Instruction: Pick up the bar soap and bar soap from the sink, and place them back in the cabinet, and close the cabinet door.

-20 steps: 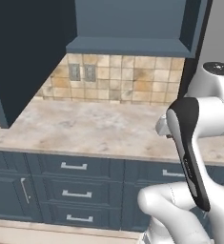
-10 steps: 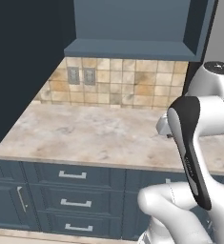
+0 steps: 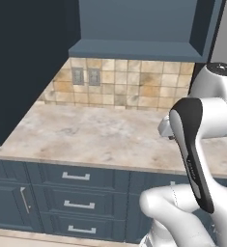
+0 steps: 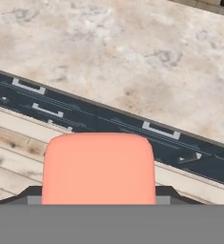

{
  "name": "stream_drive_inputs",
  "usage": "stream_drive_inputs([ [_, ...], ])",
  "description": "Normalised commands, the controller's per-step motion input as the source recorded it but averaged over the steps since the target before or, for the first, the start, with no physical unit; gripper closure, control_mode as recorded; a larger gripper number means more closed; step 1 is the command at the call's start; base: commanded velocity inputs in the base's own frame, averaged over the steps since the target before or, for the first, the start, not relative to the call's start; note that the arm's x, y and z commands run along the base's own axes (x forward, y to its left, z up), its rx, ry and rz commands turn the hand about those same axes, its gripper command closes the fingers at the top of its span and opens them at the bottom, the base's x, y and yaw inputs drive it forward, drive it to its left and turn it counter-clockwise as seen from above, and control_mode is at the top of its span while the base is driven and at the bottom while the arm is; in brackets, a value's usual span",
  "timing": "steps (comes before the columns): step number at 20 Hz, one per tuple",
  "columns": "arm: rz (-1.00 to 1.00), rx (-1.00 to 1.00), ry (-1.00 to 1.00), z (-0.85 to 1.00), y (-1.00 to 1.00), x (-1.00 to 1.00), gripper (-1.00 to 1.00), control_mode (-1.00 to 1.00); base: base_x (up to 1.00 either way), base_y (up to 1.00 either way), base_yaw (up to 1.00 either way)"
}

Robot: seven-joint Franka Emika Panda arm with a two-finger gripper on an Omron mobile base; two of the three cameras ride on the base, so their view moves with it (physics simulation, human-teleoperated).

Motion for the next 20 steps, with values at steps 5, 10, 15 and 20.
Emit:
stream_drive_inputs([
  [5,0.00,0.00,0.00,0.00,0.00,0.00,1.00,1.00,0.00,0.00,0.01],
  [10,0.00,0.00,0.00,0.00,0.00,0.00,1.00,1.00,0.01,0.00,0.00],
  [15,0.00,0.00,-0.04,0.12,0.00,0.00,1.00,-1.00,0.00,0.00,0.00],
  [20,0.00,0.00,-0.15,0.55,0.00,0.00,1.00,-1.00,0.00,0.00,0.00],
])
